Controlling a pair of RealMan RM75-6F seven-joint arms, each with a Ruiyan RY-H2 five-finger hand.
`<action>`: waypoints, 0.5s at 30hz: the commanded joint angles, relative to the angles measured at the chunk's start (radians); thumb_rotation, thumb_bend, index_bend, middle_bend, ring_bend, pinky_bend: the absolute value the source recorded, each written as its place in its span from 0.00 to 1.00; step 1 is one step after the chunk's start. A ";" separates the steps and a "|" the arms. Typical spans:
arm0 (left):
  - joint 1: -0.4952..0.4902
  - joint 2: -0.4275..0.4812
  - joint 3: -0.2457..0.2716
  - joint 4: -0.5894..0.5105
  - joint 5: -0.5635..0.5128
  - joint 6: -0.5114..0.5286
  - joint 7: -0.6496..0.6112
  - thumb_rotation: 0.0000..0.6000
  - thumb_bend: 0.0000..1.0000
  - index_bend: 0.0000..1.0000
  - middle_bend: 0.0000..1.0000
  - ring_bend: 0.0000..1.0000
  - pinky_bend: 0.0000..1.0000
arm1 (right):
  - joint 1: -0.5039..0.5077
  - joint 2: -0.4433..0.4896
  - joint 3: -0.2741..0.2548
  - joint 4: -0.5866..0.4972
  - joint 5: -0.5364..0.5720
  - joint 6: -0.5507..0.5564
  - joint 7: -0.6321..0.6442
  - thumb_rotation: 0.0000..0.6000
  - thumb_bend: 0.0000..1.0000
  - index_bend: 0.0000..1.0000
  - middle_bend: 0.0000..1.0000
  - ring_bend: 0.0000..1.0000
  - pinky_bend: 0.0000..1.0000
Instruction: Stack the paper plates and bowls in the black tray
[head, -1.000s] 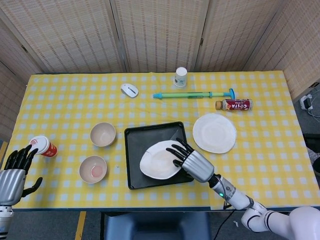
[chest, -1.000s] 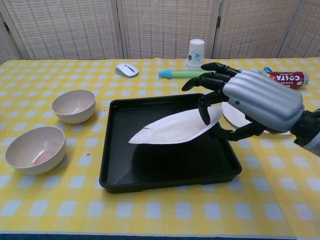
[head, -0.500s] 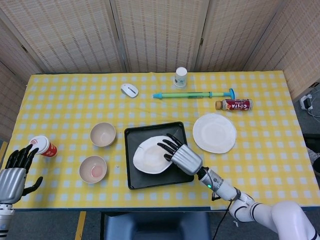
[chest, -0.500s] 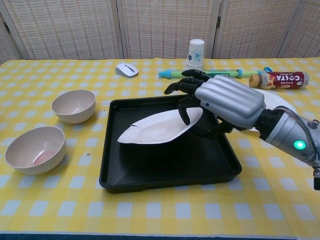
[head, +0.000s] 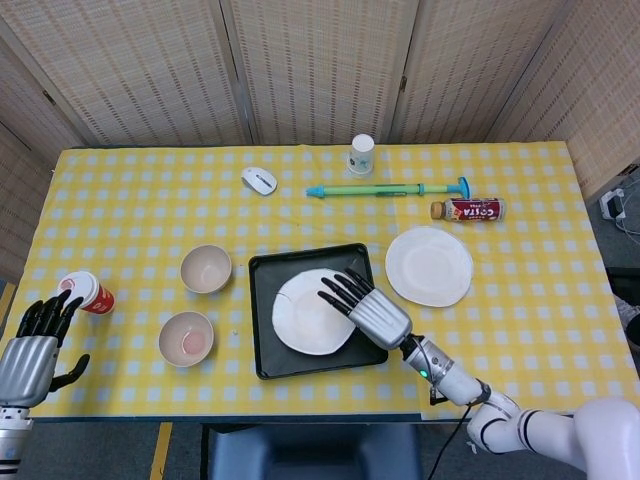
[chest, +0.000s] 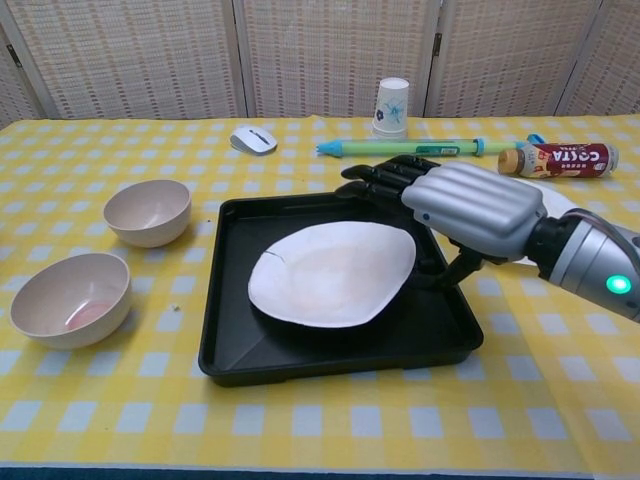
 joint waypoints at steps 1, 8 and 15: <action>0.000 -0.001 0.000 0.002 0.000 0.000 -0.001 1.00 0.36 0.02 0.00 0.00 0.00 | -0.001 0.070 -0.013 -0.110 0.034 -0.053 -0.057 1.00 0.26 0.00 0.00 0.00 0.00; -0.002 0.001 0.005 -0.002 0.006 -0.003 0.005 1.00 0.36 0.02 0.00 0.00 0.00 | -0.026 0.163 -0.009 -0.235 0.059 -0.029 -0.085 1.00 0.26 0.00 0.00 0.00 0.00; 0.006 0.003 0.013 -0.005 0.028 0.017 0.001 1.00 0.36 0.02 0.00 0.00 0.00 | -0.126 0.224 -0.044 -0.190 0.003 0.162 -0.037 1.00 0.25 0.14 0.00 0.00 0.00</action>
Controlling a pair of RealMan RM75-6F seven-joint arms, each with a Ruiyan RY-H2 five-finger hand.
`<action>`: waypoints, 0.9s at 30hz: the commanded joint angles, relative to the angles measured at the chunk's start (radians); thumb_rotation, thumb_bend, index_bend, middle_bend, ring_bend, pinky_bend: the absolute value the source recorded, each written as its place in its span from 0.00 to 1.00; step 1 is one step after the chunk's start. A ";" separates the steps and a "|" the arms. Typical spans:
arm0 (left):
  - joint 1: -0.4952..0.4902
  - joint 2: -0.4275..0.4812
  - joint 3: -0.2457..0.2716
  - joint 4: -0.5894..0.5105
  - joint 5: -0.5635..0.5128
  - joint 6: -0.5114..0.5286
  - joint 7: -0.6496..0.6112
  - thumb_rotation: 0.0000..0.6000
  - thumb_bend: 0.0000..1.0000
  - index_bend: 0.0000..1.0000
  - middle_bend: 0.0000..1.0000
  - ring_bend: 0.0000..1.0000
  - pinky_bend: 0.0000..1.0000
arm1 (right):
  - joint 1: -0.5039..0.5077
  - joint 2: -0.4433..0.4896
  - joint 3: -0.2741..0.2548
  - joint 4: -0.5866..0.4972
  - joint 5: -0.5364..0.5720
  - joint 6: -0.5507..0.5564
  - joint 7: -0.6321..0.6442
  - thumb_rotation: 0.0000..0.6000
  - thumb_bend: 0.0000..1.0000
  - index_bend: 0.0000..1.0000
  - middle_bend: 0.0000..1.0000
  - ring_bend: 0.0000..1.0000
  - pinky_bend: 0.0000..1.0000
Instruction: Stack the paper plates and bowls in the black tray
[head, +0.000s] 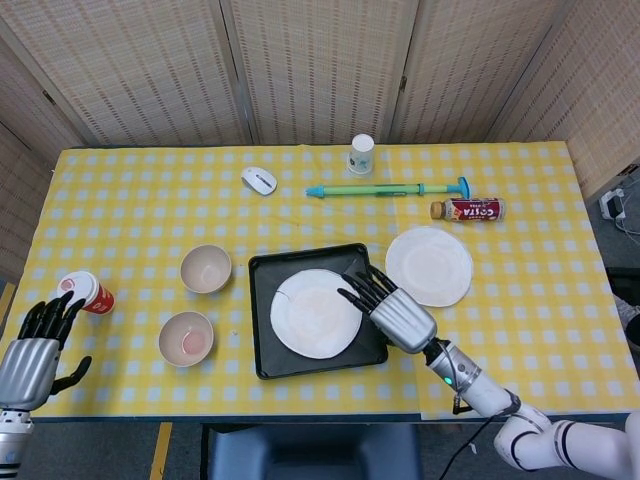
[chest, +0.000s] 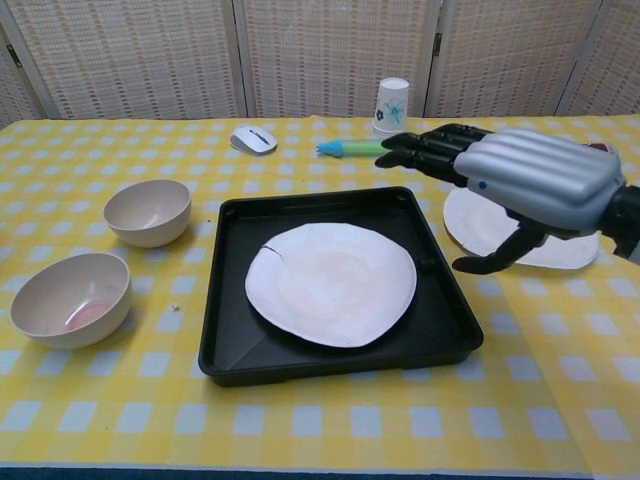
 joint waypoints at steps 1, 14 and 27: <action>-0.002 -0.001 0.003 0.000 0.002 -0.006 0.005 1.00 0.36 0.02 0.00 0.00 0.00 | -0.076 0.044 -0.033 0.047 -0.027 0.107 0.075 1.00 0.25 0.19 0.00 0.00 0.00; -0.011 -0.014 0.013 -0.005 0.032 -0.011 0.032 1.00 0.36 0.01 0.00 0.00 0.00 | -0.229 -0.074 -0.046 0.429 0.052 0.220 0.281 1.00 0.25 0.37 0.00 0.00 0.00; -0.033 -0.016 -0.001 0.000 0.006 -0.043 0.022 1.00 0.36 0.00 0.00 0.00 0.00 | -0.259 -0.211 -0.025 0.695 0.080 0.206 0.383 1.00 0.25 0.46 0.03 0.03 0.00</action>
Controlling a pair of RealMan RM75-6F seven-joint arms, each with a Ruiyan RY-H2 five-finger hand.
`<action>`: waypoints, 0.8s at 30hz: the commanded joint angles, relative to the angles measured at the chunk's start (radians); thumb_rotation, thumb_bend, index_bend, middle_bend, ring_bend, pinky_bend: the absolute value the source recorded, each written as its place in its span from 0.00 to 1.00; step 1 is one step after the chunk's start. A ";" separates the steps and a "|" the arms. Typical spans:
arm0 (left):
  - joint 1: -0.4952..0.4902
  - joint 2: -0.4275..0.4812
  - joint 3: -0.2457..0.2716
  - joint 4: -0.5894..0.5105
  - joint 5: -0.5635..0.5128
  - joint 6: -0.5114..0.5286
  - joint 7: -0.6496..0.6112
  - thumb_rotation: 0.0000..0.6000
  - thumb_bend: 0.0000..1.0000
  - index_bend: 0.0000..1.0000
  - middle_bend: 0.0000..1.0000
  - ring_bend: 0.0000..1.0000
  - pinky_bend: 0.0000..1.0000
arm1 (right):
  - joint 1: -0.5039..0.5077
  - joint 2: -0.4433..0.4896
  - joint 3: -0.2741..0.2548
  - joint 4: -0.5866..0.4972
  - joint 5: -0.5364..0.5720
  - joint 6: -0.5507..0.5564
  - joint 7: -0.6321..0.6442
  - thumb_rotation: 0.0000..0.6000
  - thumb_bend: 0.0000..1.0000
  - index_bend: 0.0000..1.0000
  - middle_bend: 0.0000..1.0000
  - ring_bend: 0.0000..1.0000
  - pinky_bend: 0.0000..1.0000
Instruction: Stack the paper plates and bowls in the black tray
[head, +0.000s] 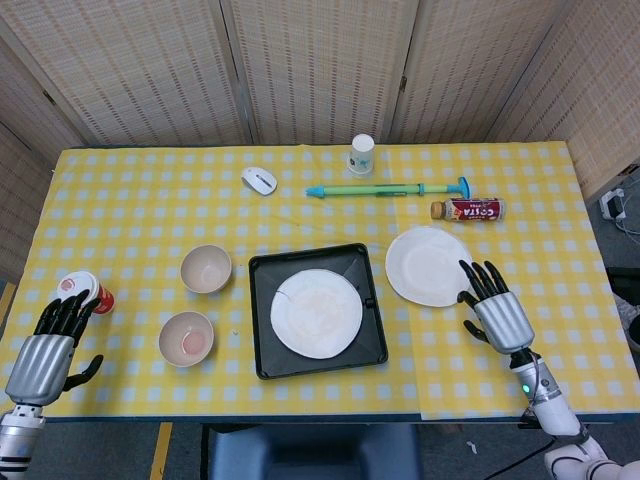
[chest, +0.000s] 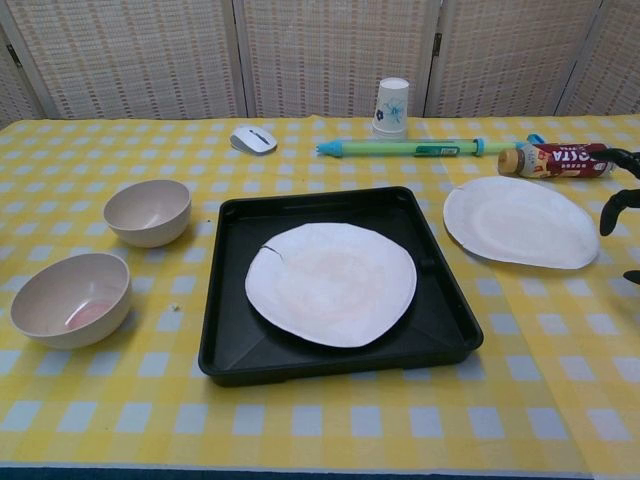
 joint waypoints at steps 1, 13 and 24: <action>-0.004 -0.003 -0.001 0.003 -0.002 -0.005 0.003 1.00 0.36 0.00 0.00 0.00 0.00 | 0.003 -0.026 0.003 0.042 0.003 -0.017 0.018 1.00 0.25 0.46 0.03 0.03 0.00; -0.018 -0.012 -0.002 0.010 -0.022 -0.034 0.013 1.00 0.36 0.00 0.00 0.00 0.00 | 0.024 -0.056 0.017 0.087 0.030 -0.111 0.120 1.00 0.26 0.48 0.05 0.04 0.00; -0.007 -0.004 0.003 0.005 -0.005 -0.006 -0.005 1.00 0.36 0.01 0.00 0.00 0.00 | 0.053 -0.104 0.027 0.154 0.031 -0.142 0.177 1.00 0.32 0.50 0.08 0.07 0.00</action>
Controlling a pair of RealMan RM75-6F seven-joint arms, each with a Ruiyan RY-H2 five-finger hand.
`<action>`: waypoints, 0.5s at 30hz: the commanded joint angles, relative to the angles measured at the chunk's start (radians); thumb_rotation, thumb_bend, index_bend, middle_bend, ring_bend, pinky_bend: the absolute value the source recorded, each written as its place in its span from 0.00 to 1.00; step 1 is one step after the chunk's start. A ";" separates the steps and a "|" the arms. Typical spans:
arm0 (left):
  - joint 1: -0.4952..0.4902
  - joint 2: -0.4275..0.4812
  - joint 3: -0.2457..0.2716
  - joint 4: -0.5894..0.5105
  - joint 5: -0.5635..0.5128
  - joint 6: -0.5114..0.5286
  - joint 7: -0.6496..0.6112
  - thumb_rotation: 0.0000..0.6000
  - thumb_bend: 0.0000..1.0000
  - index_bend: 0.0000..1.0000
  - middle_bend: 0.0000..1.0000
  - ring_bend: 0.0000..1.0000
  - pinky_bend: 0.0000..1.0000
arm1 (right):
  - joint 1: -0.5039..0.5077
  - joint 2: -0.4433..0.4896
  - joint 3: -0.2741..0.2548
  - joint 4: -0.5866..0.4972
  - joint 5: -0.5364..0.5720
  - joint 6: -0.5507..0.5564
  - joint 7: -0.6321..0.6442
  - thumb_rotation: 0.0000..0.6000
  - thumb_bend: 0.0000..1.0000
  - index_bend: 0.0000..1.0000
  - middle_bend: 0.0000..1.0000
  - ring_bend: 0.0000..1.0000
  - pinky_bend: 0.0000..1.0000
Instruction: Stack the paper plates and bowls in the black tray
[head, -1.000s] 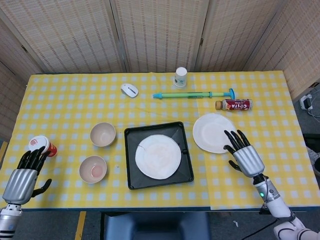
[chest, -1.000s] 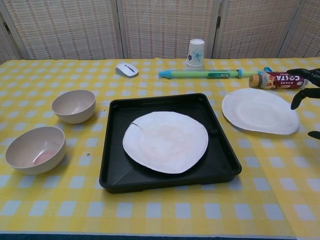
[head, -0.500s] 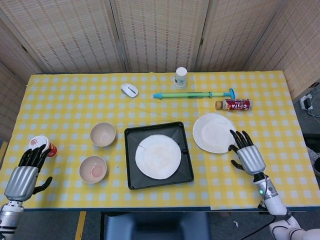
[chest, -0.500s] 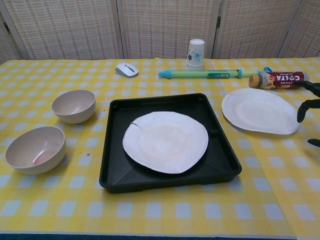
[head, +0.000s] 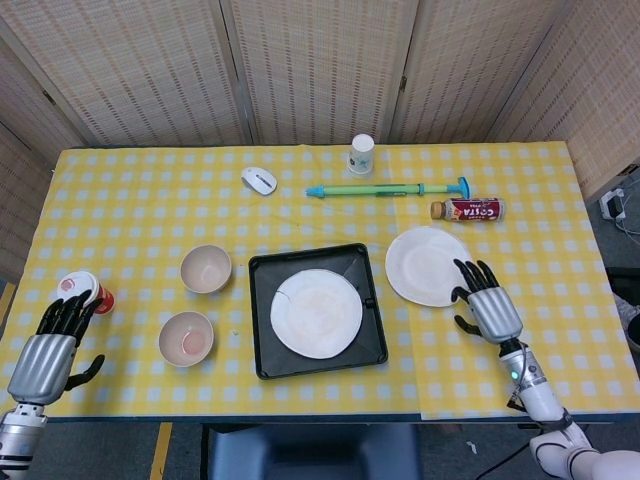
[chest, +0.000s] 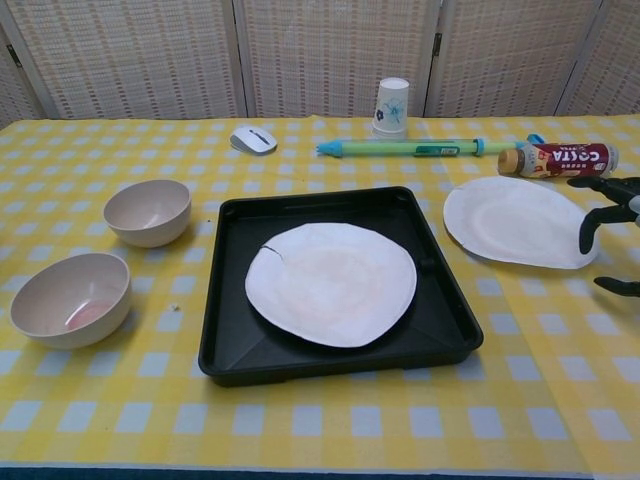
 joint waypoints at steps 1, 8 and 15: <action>-0.002 -0.001 -0.001 0.001 0.002 -0.001 -0.005 1.00 0.36 0.01 0.00 0.00 0.00 | 0.013 -0.022 0.004 0.035 -0.002 -0.007 0.032 1.00 0.32 0.50 0.08 0.07 0.00; -0.005 0.003 0.004 0.002 0.006 -0.008 -0.012 1.00 0.36 0.01 0.00 0.00 0.00 | 0.033 -0.057 0.006 0.095 -0.001 -0.036 0.042 1.00 0.32 0.50 0.08 0.07 0.00; -0.002 0.011 0.005 0.002 0.006 -0.002 -0.023 1.00 0.36 0.01 0.00 0.00 0.00 | 0.045 -0.090 0.012 0.139 0.007 -0.052 0.060 1.00 0.35 0.50 0.08 0.07 0.00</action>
